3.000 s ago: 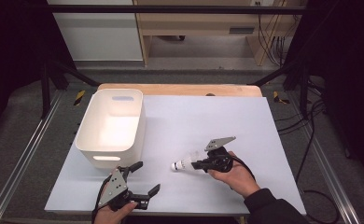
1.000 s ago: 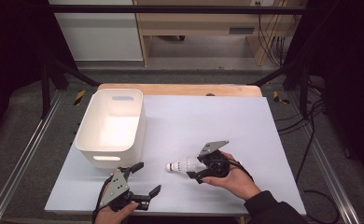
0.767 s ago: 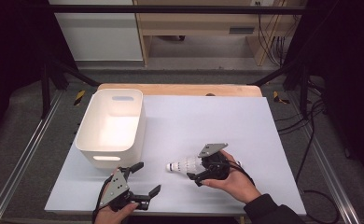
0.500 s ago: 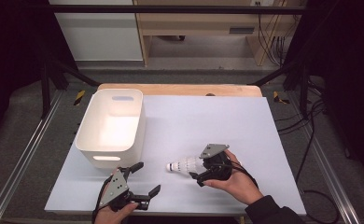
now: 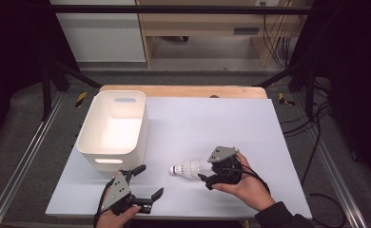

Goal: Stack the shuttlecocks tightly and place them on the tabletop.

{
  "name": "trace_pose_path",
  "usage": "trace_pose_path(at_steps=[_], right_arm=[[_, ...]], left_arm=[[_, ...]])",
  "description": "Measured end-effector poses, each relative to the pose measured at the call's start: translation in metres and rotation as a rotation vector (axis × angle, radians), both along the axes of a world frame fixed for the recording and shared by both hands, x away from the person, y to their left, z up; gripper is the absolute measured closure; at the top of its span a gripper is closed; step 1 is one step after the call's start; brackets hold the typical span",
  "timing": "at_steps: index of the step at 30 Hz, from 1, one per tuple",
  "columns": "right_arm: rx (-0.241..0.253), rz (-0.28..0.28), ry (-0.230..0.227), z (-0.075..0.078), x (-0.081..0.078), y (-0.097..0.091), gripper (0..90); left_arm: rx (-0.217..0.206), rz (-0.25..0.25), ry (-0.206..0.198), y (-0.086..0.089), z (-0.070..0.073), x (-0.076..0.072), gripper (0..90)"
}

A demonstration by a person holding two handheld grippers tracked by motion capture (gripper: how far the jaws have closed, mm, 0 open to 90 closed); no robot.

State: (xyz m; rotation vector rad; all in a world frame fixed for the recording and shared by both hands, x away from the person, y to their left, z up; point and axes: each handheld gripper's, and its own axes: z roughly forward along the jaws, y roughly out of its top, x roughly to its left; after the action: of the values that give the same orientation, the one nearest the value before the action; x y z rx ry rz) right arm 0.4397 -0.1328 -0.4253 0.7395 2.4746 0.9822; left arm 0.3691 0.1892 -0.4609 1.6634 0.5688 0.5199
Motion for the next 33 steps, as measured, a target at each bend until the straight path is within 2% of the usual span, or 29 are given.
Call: trace_pose_path(at_steps=[14, 22, 33], right_arm=[[0.005, -0.043, -0.031, 0.013, -0.001, -0.013, 8.1], [0.004, -0.071, -0.05, 0.019, -0.005, -0.022, 8.2], [-0.003, -0.122, -0.064, 0.022, -0.008, -0.04, 11.8]], left_arm=[[-0.035, -0.005, -0.019, 0.007, 0.004, 0.0, 5.1], [-0.064, -0.02, -0.047, 0.014, 0.008, -0.002, 3.0], [-0.057, -0.029, -0.048, 0.012, 0.007, -0.003, 2.2]])
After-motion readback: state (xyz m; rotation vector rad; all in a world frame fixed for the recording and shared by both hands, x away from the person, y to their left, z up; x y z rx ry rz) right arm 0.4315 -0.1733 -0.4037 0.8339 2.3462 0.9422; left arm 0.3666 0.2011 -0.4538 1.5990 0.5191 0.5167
